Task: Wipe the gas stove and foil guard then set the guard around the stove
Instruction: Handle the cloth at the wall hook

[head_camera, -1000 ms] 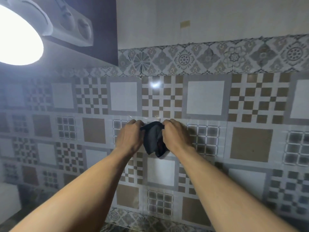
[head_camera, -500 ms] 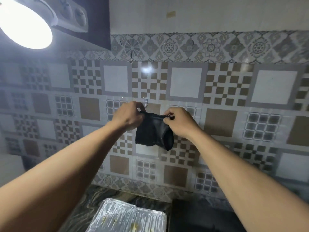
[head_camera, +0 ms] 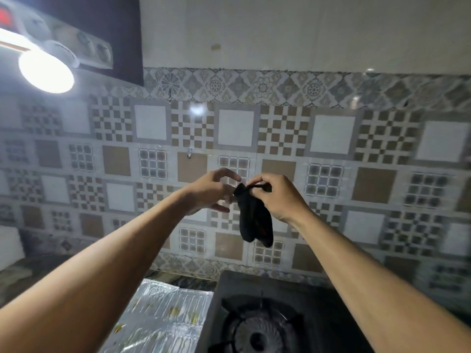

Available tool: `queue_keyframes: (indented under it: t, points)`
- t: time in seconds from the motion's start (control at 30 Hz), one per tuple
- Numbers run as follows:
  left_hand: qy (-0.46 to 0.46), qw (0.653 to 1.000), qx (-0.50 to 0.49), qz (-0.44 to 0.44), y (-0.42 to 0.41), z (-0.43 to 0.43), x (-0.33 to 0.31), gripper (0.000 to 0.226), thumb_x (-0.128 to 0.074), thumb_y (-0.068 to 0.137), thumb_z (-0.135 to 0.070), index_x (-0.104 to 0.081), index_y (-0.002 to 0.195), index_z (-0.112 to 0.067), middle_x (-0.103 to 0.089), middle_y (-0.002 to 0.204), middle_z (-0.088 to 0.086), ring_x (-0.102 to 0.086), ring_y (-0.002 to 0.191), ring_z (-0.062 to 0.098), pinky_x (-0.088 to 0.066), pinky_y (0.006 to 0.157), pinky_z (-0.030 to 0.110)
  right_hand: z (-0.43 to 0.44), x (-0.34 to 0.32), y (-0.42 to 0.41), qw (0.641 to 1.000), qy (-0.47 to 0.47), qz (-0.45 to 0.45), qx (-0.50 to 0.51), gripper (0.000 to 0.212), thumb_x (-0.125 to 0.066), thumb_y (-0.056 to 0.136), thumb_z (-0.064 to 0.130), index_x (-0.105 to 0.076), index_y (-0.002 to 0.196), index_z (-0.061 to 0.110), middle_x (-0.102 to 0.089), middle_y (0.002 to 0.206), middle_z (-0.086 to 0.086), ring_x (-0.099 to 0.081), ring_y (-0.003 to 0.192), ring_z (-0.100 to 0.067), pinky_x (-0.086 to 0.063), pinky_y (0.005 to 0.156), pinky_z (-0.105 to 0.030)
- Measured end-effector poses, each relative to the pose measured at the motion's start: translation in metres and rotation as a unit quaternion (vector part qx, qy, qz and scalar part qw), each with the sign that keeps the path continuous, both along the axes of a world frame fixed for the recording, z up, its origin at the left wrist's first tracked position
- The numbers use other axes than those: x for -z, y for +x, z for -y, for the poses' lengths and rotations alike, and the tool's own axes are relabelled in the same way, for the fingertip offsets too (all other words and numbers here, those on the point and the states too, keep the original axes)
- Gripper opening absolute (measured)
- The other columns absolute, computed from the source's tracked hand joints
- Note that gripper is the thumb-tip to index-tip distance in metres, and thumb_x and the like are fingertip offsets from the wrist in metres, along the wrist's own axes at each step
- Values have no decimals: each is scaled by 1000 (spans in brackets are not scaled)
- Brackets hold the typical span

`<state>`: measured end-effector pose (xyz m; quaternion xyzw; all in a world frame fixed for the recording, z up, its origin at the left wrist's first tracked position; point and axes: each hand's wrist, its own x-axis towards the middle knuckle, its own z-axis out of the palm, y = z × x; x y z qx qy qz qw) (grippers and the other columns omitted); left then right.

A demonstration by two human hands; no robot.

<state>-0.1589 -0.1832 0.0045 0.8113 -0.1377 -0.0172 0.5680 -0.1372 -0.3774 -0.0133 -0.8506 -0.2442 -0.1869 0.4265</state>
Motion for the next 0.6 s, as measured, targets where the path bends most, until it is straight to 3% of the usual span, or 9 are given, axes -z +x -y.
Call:
queue_keyframes:
  t: [0.1,0.23,0.3,0.4,0.6]
  points:
    - [1,1000,15,-5,-7,20,3,50,-68,84,7,-50,125,-16,-72,109,15,-68,90,21,-56,91,49,18,1,-7,999,19,-30,-7,22,-68,91,21,-67,110,31,-66,116,4,-62,106,-17,-52,87,-34]
    - [-21,1000,22,0,-8,34,11,53,-64,83,17,-48,125,-11,-68,114,23,-69,94,29,-58,87,47,38,2,-15,991,-5,-114,-64,56,-67,92,20,-47,144,28,-55,141,-3,-54,126,-20,-43,89,-25]
    - [-36,999,19,-3,-4,35,16,51,-62,82,20,-48,121,-11,-65,116,29,-68,93,31,-59,84,45,44,5,-15,989,-32,-130,-61,53,-67,93,22,-50,143,25,-59,136,-2,-56,122,-19,-42,86,-24]
    - [-34,999,13,-7,6,34,25,49,-64,81,19,-49,117,-12,-63,115,32,-69,89,29,-59,82,44,47,15,-12,989,-24,-136,-45,34,-66,94,19,-65,127,18,-69,109,0,-63,102,-19,-50,86,-34]
    - [28,999,0,-25,35,25,69,54,-70,80,11,-54,124,-16,-74,104,8,-70,92,22,-54,83,40,36,50,10,988,-53,-144,26,21,-65,93,15,-72,113,16,-71,101,-2,-64,95,-17,-50,85,-29]
